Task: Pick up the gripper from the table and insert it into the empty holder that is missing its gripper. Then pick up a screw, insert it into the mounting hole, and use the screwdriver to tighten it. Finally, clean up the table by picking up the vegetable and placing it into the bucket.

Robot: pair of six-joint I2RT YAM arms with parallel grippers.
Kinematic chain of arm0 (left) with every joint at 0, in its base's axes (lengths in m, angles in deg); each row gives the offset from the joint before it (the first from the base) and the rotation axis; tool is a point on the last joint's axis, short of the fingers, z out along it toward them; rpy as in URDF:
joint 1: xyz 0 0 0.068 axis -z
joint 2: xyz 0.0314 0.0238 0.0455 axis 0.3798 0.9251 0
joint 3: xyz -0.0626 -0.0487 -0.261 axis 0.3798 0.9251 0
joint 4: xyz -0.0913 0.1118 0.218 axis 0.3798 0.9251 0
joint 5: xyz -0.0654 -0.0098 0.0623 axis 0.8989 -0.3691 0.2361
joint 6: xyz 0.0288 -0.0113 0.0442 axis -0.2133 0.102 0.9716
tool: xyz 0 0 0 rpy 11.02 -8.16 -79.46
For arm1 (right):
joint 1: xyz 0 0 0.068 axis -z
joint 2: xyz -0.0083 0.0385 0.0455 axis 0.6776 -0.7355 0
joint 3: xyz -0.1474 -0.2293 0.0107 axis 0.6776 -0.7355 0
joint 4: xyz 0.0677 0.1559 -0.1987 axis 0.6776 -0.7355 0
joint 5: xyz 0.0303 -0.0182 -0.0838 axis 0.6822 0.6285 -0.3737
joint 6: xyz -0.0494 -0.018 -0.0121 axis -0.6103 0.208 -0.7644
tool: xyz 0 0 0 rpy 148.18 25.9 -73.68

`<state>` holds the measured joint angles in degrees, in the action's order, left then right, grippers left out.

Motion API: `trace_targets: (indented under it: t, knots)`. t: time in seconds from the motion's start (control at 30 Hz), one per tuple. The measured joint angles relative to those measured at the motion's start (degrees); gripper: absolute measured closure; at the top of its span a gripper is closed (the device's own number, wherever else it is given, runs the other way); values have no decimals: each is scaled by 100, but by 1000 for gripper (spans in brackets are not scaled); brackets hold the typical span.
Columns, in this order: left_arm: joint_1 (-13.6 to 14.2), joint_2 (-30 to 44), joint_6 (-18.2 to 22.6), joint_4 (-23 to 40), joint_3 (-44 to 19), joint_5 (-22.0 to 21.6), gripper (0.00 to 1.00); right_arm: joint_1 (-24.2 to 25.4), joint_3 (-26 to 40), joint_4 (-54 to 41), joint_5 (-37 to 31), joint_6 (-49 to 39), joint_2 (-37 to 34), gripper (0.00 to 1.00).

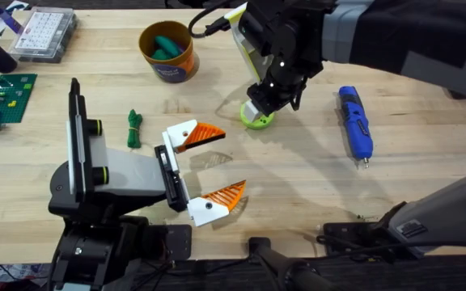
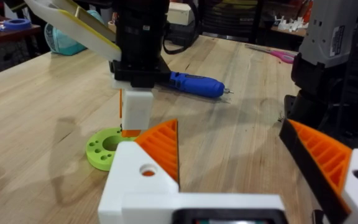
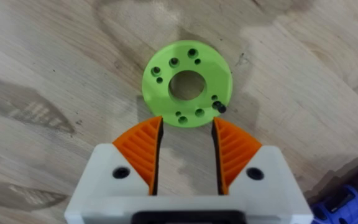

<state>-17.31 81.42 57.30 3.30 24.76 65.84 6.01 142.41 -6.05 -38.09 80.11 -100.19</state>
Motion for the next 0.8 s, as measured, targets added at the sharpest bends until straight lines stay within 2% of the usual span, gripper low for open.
trace_targets:
  t: [0.43, 0.8]
  knots:
    - [0, 0, 0, 11, 0, 2, 12, 33, -1, -16, -2, 3, 0, 531]
    - [0, 0, 0, 11, 0, 2, 12, 420, -1, -20, -2, 3, 1, 531]
